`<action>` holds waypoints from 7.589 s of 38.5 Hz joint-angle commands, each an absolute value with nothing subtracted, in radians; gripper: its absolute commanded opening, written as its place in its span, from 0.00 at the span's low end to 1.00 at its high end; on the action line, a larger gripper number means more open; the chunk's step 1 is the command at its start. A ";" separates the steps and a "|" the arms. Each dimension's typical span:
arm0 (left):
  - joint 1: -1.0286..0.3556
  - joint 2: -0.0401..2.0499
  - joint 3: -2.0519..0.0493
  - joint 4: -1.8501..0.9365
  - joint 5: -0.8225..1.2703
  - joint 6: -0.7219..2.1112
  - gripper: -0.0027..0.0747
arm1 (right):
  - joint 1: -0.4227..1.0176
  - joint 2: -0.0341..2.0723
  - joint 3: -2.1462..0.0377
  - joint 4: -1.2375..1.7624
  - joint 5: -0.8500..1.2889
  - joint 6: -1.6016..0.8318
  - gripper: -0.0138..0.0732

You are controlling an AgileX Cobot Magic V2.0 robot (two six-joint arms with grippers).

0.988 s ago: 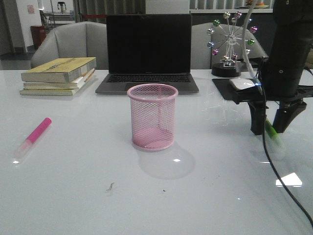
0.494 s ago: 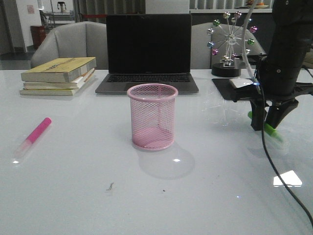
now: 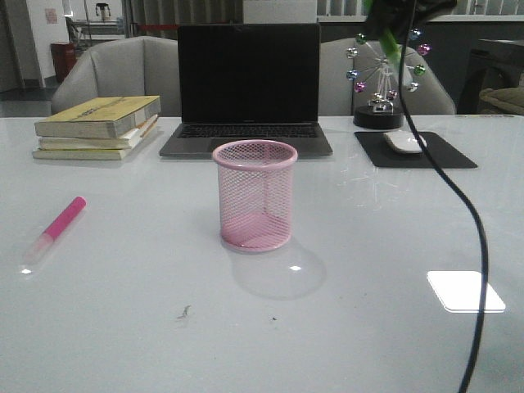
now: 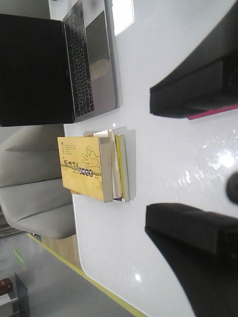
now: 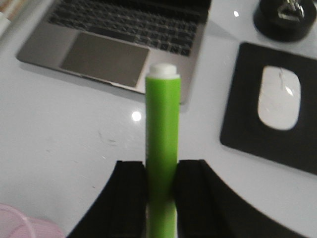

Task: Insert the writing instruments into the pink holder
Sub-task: 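Lift the green marker with the right gripper toward the pink holder, then lower the green marker into the pink holder and open the right gripper, then withdraw the right gripper away from the holder, then lower the left gripper over the pink marker and close on it, then lift the pink marker upright with the left gripper toward the holder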

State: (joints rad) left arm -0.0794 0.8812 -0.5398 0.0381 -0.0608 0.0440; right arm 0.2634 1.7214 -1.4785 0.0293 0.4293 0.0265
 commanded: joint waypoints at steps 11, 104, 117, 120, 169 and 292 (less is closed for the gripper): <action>-0.090 0.874 -0.576 0.028 -0.144 0.036 0.61 | 0.500 1.628 -1.243 0.043 -0.227 0.022 0.22; -0.090 0.874 -0.586 0.056 -0.125 0.036 0.61 | 0.016 0.687 -0.688 -0.050 0.518 0.016 0.67; -0.090 0.997 -0.826 -0.033 0.127 0.036 0.61 | 0.016 0.684 -0.686 -0.050 0.518 0.016 0.67; -0.104 1.054 -0.906 -0.041 0.194 0.036 0.61 | 0.016 0.684 -0.686 -0.050 0.518 0.016 0.67; -0.215 1.989 -1.627 -0.052 0.906 -0.094 0.61 | 0.016 0.684 -0.686 -0.151 0.617 0.016 0.67; -0.663 1.663 -1.132 -0.237 -0.595 -0.047 0.15 | 0.016 0.687 -0.686 -0.029 0.682 0.023 0.67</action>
State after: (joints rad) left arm -0.6319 1.7172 -1.1469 -0.2263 -0.4372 -0.0367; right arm 0.0216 0.6875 -0.6588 -0.0053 0.7305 0.0262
